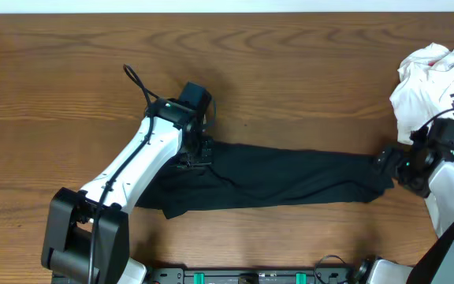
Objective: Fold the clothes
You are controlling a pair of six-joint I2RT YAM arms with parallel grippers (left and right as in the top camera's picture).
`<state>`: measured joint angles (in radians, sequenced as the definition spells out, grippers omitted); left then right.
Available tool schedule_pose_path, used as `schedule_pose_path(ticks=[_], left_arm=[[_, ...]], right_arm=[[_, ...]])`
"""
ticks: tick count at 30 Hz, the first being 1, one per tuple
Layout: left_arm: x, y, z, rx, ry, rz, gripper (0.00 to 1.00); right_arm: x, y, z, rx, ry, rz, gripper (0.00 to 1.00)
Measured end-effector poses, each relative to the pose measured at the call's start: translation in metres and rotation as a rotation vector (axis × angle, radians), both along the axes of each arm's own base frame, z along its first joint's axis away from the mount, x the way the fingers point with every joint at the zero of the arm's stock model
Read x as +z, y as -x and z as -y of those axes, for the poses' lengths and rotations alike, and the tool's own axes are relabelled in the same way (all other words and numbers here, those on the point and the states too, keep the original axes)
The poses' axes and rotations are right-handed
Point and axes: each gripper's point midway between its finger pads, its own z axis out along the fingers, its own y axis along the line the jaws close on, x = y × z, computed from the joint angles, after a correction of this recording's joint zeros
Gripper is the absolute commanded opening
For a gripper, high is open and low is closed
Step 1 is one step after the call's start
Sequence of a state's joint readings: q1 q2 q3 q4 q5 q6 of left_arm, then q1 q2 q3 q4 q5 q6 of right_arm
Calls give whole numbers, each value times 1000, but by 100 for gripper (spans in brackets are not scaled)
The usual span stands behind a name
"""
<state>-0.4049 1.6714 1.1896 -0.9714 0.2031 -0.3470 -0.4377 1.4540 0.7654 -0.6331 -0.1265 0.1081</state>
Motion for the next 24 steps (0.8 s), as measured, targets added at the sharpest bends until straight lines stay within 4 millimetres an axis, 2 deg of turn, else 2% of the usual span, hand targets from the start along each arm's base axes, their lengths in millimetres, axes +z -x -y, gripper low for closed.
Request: schedule_pose_path(ticks=[9, 14, 15, 16, 20, 24], left_arm=[[0, -1, 0, 0, 1, 4, 22], [0, -1, 0, 0, 1, 3, 22], [0, -1, 0, 0, 1, 2, 22], [0, -1, 0, 0, 1, 2, 22], [0, 0, 0, 0, -1, -2, 22], [0, 1, 0, 0, -2, -4, 23]], right_arm=[[-19, 4, -26, 92, -104, 60, 88], [-24, 6, -30, 107, -110, 69, 71], [-25, 6, -30, 108, -110, 69, 70], [-25, 7, -30, 107, -110, 67, 71], [-25, 7, -29, 94, -107, 67, 89], [-25, 6, -24, 79, -83, 68, 93]])
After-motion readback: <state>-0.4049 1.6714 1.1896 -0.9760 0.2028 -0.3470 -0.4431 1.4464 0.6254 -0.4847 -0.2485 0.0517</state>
